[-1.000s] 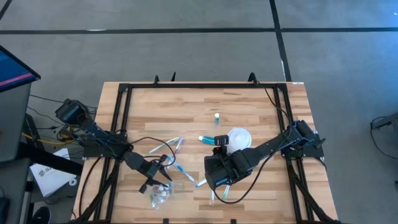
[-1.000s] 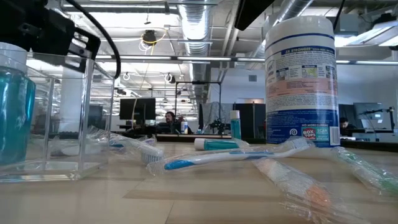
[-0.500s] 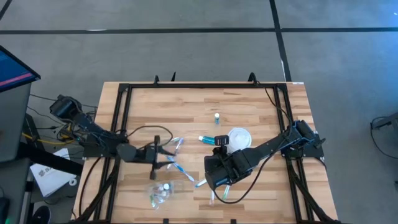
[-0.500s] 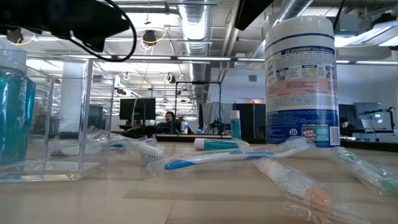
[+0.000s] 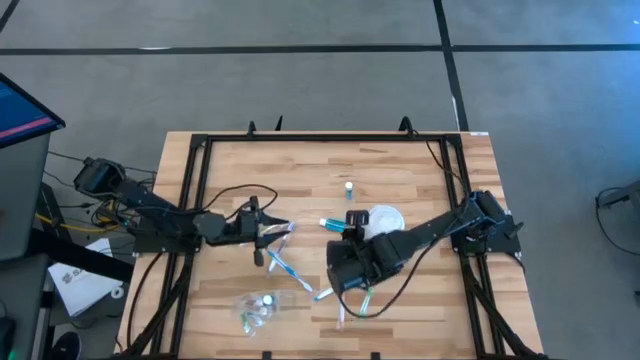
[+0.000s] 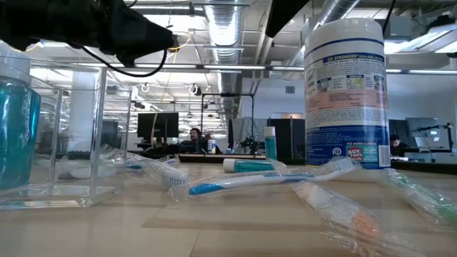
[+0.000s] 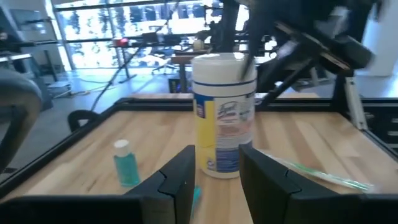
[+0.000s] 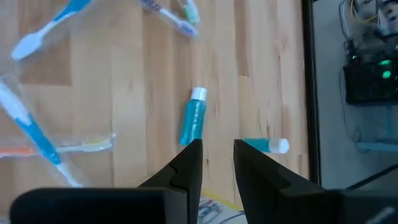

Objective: Pick & Place toothbrushing station
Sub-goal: Put the top blue mouthwash into the transparent organizer

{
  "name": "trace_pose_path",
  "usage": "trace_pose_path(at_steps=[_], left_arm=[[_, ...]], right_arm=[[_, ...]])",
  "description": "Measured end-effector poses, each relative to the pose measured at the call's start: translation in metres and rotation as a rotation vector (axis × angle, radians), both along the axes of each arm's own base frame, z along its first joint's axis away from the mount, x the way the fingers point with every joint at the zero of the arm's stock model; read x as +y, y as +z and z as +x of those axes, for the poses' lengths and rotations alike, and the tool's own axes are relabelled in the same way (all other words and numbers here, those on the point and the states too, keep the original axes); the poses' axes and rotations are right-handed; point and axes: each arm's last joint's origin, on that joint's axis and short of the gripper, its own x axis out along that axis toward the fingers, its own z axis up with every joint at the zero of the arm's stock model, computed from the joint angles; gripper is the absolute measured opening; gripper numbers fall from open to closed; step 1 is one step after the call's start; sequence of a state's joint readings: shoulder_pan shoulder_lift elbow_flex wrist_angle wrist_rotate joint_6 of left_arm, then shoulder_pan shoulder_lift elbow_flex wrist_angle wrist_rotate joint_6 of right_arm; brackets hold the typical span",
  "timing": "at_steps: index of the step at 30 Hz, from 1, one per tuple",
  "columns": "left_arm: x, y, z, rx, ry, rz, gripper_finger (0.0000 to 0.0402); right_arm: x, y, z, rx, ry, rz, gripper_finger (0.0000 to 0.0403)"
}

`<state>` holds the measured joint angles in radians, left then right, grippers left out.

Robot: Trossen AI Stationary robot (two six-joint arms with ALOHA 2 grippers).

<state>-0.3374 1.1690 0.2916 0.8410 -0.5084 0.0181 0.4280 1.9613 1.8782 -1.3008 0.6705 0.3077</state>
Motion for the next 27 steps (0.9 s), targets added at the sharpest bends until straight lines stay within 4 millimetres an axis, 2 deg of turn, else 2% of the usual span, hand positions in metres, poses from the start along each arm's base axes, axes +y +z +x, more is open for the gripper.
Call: trace_pose_path(at_steps=[9,15,27], left_arm=[[0.000,0.000,0.001,0.001,-0.039,-0.002,0.0114],[0.000,0.000,0.001,0.001,-0.040,-0.002,0.0114],[0.000,0.000,0.001,0.002,-0.040,-0.001,0.0114]], right_arm=[[-0.055,0.028,0.002,-0.047,-0.117,0.152,0.0082],[-0.092,0.038,0.002,-0.047,-0.176,0.231,0.0082],[-0.171,0.037,0.004,-0.026,-0.311,0.388,0.0082]])
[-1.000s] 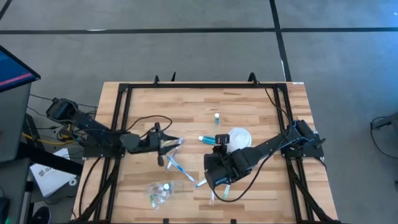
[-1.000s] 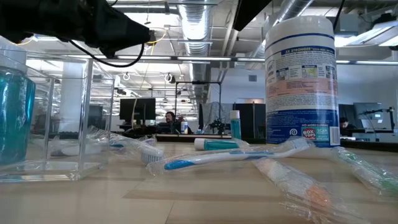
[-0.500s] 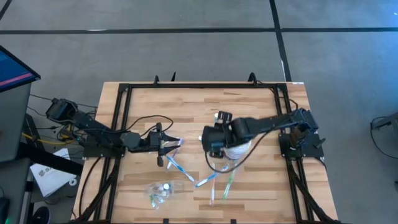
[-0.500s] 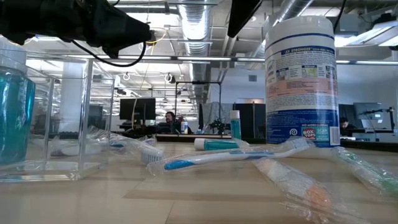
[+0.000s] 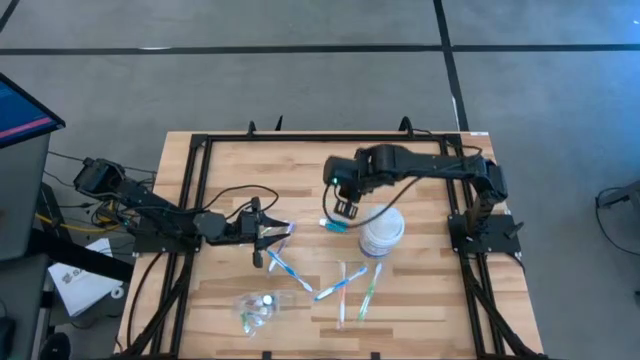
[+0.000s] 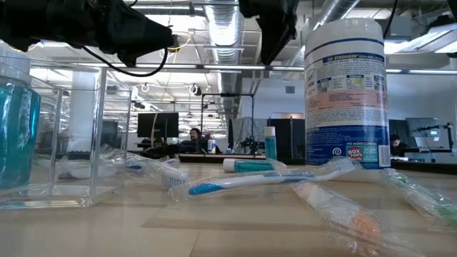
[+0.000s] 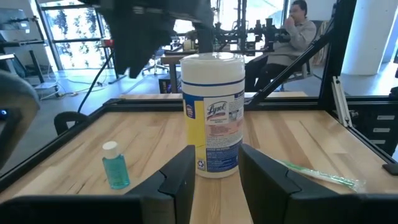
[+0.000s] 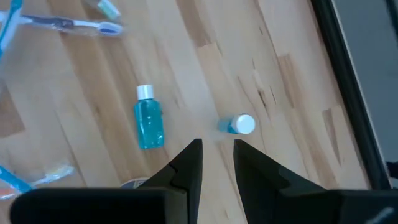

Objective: Pick & Place toothbrushing station
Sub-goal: Put the top blue mouthwash into the transparent organizer

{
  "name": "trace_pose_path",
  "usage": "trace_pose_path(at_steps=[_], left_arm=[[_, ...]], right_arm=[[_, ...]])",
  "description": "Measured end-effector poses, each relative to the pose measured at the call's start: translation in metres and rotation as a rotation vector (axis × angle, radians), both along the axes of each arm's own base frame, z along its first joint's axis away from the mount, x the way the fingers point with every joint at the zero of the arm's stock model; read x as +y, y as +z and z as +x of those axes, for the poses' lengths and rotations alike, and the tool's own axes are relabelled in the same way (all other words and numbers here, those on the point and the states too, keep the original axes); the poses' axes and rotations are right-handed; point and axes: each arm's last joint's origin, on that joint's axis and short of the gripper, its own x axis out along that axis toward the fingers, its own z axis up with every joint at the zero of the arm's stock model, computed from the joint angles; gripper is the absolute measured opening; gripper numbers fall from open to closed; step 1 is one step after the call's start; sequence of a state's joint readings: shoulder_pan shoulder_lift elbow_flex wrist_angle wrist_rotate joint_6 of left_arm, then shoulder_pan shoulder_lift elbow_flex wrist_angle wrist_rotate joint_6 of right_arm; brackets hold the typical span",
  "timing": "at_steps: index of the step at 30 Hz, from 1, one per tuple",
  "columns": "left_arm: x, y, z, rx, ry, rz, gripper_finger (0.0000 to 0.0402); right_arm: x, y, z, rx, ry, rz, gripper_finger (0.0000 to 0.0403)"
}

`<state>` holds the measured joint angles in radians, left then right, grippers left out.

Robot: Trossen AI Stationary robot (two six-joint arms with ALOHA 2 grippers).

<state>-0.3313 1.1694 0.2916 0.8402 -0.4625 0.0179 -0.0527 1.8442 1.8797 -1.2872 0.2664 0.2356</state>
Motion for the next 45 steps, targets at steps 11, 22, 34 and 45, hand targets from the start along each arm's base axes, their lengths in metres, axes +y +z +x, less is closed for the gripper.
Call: trace_pose_path(at_steps=[11,22,34,45], left_arm=[[-0.001,0.000,0.000,-0.001,-0.003,-0.025,0.0114],[-0.001,0.000,0.000,-0.002,-0.003,-0.029,0.0114],[-0.001,0.000,0.000,-0.002,-0.003,-0.029,0.0114],[-0.001,0.000,0.000,-0.001,-0.003,-0.030,0.0114]], right_arm=[[-0.054,-0.001,-0.004,-0.037,-0.068,0.154,0.0082],[-0.074,-0.003,-0.007,-0.055,-0.071,0.209,0.0082],[-0.086,-0.012,-0.010,-0.055,-0.095,0.252,0.0082],[-0.098,-0.054,-0.012,-0.020,-0.109,0.298,0.0118]])
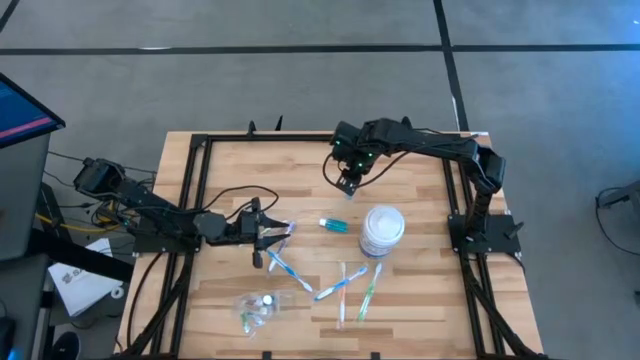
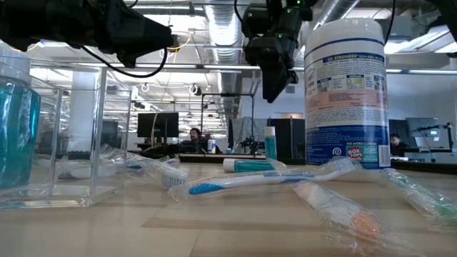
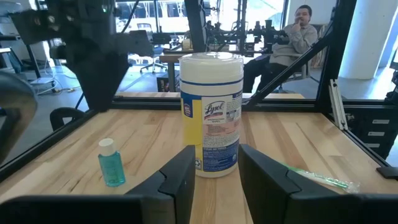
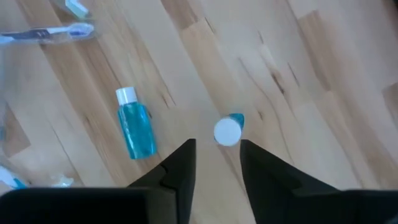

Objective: Pick & Place toothbrushing station
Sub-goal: Put the top blue mouthwash into the transparent organizer

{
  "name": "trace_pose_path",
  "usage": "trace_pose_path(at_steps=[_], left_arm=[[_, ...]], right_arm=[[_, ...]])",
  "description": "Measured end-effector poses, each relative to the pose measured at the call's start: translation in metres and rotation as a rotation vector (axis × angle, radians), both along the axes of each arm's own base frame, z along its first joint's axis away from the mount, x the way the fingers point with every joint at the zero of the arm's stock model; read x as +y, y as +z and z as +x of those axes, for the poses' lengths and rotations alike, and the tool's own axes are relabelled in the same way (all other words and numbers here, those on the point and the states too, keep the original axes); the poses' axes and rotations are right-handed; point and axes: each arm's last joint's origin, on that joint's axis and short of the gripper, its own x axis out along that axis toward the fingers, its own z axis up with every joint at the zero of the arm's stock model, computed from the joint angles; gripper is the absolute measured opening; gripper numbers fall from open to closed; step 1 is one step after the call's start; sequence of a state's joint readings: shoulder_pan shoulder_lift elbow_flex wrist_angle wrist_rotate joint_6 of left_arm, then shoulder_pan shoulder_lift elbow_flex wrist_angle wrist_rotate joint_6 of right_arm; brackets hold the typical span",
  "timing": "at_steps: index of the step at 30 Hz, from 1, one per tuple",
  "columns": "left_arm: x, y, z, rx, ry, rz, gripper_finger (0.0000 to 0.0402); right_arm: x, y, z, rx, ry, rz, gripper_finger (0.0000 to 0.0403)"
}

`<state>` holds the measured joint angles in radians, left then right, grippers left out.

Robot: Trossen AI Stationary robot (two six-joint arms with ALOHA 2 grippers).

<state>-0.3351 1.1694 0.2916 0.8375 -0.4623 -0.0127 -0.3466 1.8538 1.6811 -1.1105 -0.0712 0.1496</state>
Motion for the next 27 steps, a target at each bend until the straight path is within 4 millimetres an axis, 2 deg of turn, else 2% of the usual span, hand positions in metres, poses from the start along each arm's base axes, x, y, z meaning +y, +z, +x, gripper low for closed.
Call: trace_pose_path(at_steps=[14,25,27], left_arm=[[0.000,0.000,0.000,0.000,0.000,0.000,0.0114],[0.000,0.000,0.000,0.000,0.000,0.000,0.0114],[0.000,0.000,0.000,0.000,0.000,0.000,0.0114]], right_arm=[[-0.002,-0.025,-0.003,0.020,-0.006,0.018,0.0204],[0.001,-0.028,-0.002,0.023,-0.005,0.021,0.0217],[-0.001,-0.034,0.003,0.023,-0.005,0.021,0.0217]])
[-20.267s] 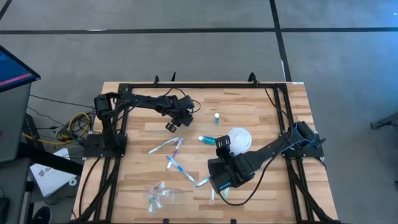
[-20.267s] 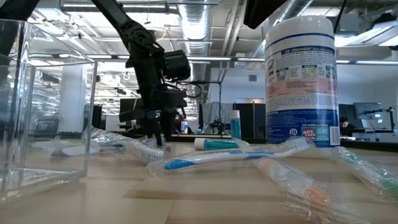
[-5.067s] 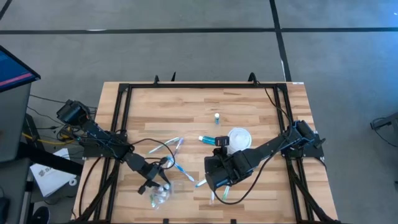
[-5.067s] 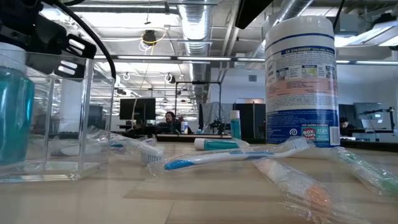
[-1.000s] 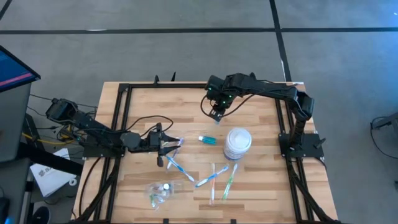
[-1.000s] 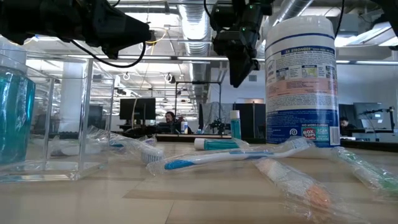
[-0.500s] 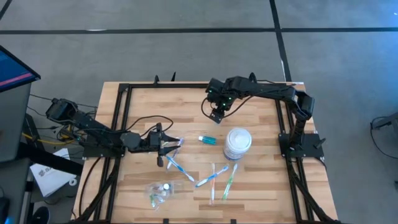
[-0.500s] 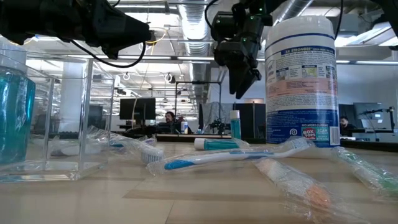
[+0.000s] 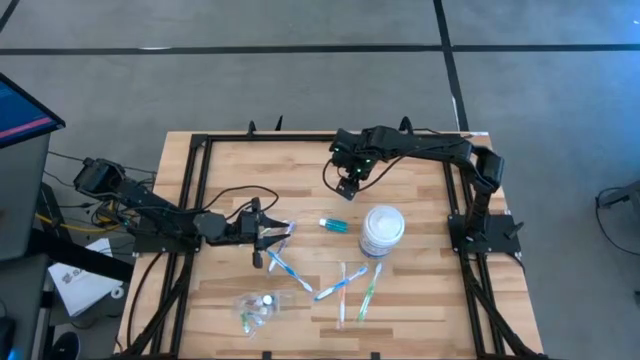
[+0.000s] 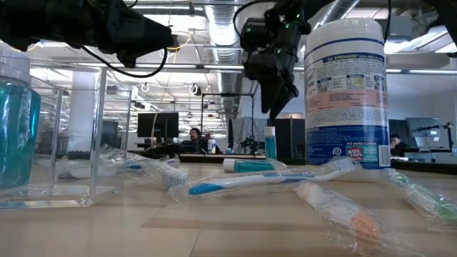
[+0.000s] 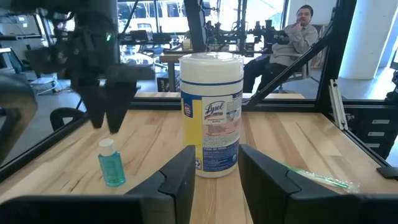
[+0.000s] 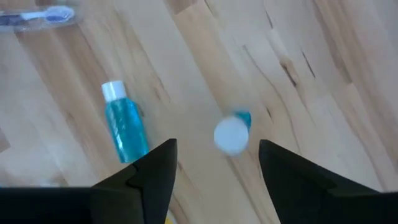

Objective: Pick & Place toothbrushing station
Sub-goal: Put the top blue mouthwash into the transparent organizer

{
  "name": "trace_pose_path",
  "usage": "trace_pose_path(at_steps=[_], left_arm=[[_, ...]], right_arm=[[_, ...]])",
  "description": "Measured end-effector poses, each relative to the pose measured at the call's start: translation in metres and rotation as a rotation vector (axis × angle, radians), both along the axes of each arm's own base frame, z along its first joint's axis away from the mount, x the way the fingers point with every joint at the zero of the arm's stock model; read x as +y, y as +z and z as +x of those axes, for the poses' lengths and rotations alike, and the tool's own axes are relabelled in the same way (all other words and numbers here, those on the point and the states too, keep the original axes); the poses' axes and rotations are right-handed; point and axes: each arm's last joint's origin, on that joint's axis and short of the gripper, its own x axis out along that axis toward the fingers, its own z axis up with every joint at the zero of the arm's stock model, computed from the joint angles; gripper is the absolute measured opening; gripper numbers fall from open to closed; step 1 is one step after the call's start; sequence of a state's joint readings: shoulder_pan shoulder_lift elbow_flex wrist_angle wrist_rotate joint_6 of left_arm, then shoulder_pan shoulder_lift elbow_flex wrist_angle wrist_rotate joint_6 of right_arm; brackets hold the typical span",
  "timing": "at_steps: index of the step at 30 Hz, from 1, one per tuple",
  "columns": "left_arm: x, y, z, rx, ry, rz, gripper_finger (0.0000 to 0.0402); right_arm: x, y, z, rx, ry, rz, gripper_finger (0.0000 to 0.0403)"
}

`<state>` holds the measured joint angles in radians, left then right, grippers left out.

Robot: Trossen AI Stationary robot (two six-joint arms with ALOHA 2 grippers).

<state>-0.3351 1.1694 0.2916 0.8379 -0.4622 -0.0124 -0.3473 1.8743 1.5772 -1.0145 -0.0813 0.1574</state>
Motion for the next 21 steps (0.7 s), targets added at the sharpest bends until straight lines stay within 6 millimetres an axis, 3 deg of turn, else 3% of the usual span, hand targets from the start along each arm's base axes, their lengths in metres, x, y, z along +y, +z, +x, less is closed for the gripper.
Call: trace_pose_path(at_steps=[9,11,21], left_arm=[[0.000,0.000,0.000,0.001,0.000,0.000,0.0114],[0.000,0.000,0.000,0.001,0.000,0.000,0.0114],[0.000,-0.003,-0.001,0.012,0.000,0.004,0.0114]], right_arm=[[-0.007,-0.027,0.011,0.052,0.015,0.010,0.0217],[-0.005,-0.030,0.005,0.115,0.013,0.034,0.0217],[-0.007,-0.028,0.010,0.061,0.016,0.009,0.0216]])
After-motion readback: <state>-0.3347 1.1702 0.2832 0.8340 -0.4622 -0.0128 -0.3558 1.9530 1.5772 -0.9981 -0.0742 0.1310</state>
